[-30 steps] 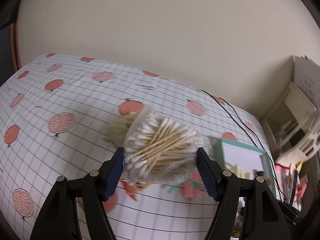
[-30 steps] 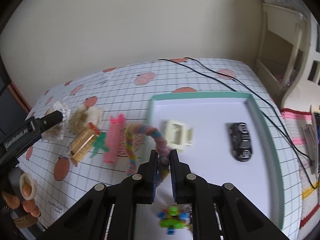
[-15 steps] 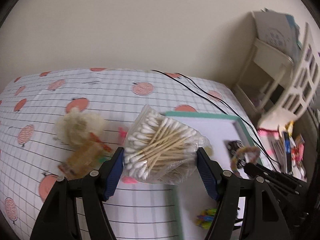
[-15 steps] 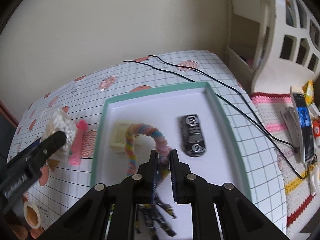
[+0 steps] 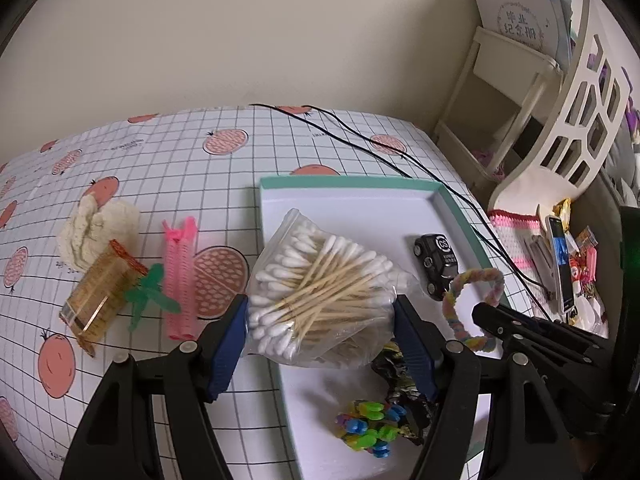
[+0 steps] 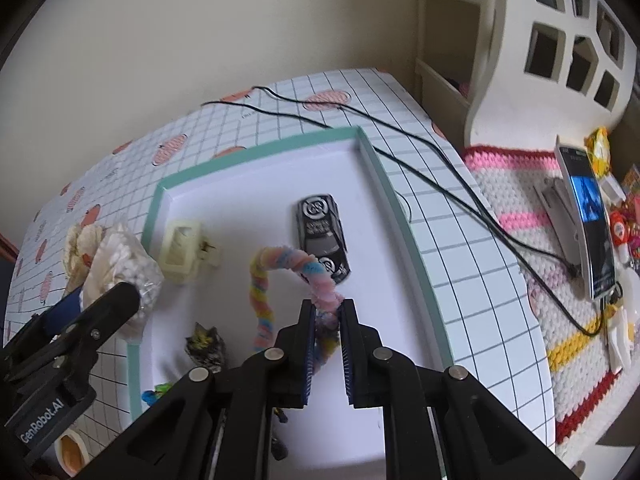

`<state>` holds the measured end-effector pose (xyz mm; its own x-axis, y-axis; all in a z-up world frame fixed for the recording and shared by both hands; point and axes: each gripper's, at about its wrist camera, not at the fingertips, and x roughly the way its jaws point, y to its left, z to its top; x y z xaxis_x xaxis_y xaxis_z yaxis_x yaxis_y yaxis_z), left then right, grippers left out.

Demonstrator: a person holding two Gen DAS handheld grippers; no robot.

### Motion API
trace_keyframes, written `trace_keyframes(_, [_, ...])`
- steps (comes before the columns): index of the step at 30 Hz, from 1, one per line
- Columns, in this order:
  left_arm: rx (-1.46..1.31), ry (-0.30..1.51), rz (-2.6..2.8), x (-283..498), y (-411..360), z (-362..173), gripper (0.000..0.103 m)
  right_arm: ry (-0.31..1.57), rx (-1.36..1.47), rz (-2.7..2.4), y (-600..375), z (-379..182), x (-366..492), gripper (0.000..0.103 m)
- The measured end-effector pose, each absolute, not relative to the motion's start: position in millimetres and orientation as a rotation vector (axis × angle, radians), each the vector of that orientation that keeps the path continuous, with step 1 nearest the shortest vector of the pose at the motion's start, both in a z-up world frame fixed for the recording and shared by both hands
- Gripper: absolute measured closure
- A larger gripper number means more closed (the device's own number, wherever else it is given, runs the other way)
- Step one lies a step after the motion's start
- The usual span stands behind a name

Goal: Organize objects
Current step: 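Lift and carry the swab bag and rope ring over the tray, then open both tools to drop the swab bag and rope ring into the tray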

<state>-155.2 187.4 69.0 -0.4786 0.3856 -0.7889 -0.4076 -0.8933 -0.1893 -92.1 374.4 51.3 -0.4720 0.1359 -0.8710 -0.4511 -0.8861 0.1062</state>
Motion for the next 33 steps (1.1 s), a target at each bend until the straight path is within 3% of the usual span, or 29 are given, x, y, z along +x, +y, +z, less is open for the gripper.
trace_keyframes(13, [-1.4, 0.022, 2.25, -158, 196, 44, 0.031, 0.434, -1.488, 2.349, 370, 36, -95, 0.09])
trace_keyframes(33, [-1.396, 0.03, 2.226, -157, 198, 43, 0.03, 0.4, -1.54, 2.321, 364, 27, -98, 0.087])
